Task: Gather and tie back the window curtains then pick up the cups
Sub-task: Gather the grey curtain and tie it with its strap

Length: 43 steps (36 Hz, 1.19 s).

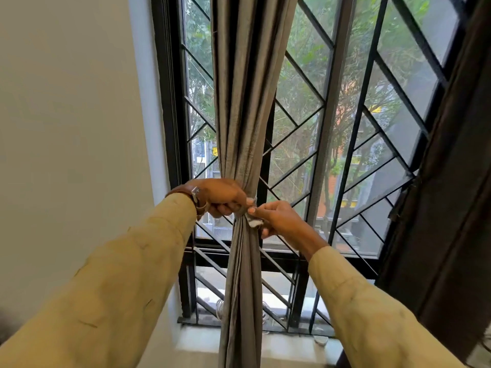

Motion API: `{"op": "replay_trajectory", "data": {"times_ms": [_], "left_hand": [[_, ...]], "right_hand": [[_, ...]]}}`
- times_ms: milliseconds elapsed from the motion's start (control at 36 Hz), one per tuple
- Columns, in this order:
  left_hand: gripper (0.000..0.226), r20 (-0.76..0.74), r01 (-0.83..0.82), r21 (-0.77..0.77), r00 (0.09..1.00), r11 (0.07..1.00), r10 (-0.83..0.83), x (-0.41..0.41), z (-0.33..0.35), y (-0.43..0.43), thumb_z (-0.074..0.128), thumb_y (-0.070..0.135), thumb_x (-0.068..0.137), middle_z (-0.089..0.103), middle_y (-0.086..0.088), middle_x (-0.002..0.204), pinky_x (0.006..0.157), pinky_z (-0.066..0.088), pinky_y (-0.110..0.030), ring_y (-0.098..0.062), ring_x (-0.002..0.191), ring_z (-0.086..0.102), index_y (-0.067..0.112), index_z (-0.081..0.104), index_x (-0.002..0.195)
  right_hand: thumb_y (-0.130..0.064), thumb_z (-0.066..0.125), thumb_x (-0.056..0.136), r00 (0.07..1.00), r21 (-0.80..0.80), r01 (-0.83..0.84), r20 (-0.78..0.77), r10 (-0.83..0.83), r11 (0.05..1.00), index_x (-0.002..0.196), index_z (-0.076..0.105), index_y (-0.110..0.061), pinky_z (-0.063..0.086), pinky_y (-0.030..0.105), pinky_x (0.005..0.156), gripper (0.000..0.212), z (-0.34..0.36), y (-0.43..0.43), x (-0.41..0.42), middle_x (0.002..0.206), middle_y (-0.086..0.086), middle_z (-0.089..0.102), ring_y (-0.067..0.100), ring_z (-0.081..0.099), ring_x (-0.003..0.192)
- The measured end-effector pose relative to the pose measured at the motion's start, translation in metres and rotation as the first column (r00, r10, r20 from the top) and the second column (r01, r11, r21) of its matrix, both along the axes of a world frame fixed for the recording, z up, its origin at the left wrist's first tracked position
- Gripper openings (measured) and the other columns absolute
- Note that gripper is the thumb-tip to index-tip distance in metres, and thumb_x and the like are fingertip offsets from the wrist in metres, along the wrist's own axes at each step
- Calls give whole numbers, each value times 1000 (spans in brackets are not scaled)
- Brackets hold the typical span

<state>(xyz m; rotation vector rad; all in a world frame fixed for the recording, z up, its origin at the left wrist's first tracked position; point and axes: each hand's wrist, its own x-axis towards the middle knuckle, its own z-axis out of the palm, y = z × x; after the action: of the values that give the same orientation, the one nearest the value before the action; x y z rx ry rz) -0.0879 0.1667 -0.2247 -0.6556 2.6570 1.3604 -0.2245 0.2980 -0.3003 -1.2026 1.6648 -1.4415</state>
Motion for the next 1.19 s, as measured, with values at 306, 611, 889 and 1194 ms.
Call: {"op": "replay_trajectory", "data": {"times_ms": [306, 611, 889, 1194], "left_hand": [[21, -70, 65, 91, 996, 994, -59, 14, -6, -2, 41, 12, 97, 50, 0, 66, 42, 27, -18, -10, 51, 38, 4, 61, 96], [18, -72, 8, -142, 997, 990, -18, 11, -7, 3, 46, 11, 97, 72, -7, 88, 37, 29, -18, -11, 48, 46, 5, 61, 105], [11, -54, -4, -690, 998, 724, -45, 11, -1, -5, 56, 19, 90, 68, 2, 71, 60, 55, -35, -23, 67, 66, 18, 55, 79], [13, 104, 119, -990, 979, 73, -178, 21, 1, 3, 53, 15, 92, 51, 0, 76, 61, 37, -28, -19, 69, 49, 14, 62, 101]], "right_hand": [[-12, 65, 94, 981, -22, -25, 194, 28, 999, 84, 65, -7, 52, 31, 53, 10, -8, -10, 3, 59, 5, 60, 12, 49, 43], [-23, 58, 100, 997, 43, -32, 73, 29, 999, 95, 68, -7, 54, 30, 56, 19, -5, -17, 1, 79, 11, 68, 14, 60, 55], [-20, 55, 101, 933, 98, 40, -359, -3, 994, 92, 68, 3, 54, 34, 57, 29, 13, -19, 3, 73, 13, 71, 23, 65, 57], [-16, 50, 98, 654, 194, 123, -754, 67, 973, 81, 69, -9, 62, 43, 68, 26, 36, -21, -4, 69, 5, 70, 20, 70, 57]]}}
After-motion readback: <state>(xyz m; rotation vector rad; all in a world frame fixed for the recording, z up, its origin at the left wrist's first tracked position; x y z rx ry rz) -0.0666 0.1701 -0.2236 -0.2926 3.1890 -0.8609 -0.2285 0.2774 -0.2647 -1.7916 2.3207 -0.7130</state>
